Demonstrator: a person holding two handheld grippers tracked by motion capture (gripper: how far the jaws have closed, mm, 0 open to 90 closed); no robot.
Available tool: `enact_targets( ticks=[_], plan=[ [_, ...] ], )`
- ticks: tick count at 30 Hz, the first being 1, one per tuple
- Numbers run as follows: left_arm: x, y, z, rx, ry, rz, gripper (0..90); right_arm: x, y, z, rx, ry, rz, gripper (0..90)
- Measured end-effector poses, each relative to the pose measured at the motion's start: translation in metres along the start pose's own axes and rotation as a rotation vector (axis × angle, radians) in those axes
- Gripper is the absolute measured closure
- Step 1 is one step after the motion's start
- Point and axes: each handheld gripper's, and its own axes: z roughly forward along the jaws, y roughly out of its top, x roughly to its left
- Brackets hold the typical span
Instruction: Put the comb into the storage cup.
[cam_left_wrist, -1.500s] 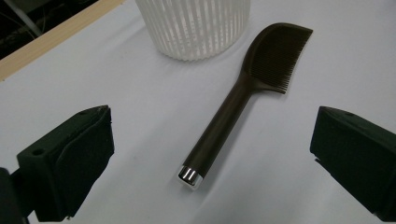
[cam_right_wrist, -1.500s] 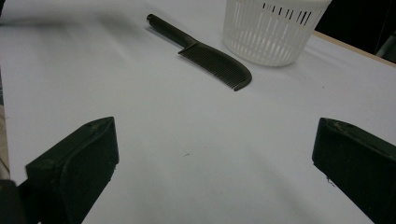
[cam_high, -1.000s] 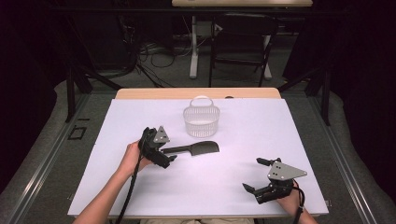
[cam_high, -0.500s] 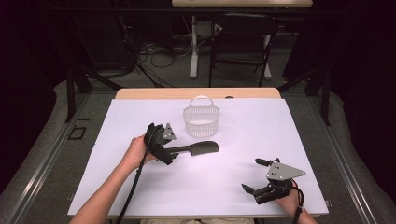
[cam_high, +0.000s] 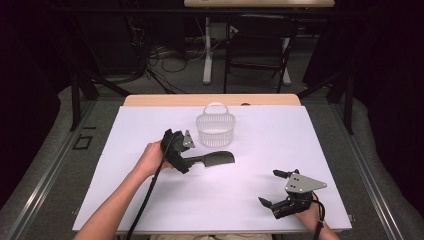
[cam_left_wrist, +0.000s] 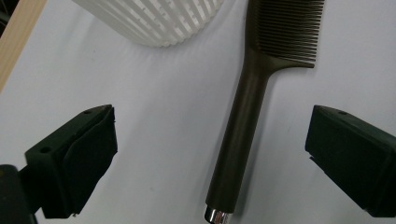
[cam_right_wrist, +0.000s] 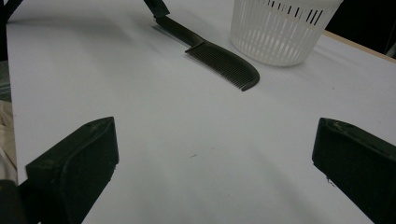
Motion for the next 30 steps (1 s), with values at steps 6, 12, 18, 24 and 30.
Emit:
enact_targets(
  ticks=[6,12,18,24,30],
  plan=[
    [0.002,0.005,0.003,0.011,-0.010,0.005,5.7,0.000,0.000,0.000,0.001,0.000,-0.001,0.3],
    [0.002,0.012,0.006,0.033,-0.017,0.027,11.0,0.000,0.000,0.000,-0.001,0.001,-0.001,0.3],
    [0.000,0.017,0.012,0.072,-0.040,0.063,16.9,-0.001,0.000,0.000,0.002,0.001,0.007,0.2],
    [-0.001,0.020,0.018,0.103,-0.037,0.091,23.0,-0.001,0.000,0.000,0.005,0.002,0.002,0.2],
    [-0.003,0.024,0.024,0.140,-0.075,0.117,38.7,0.000,0.000,0.001,-0.004,0.000,-0.006,0.1]
  ],
)
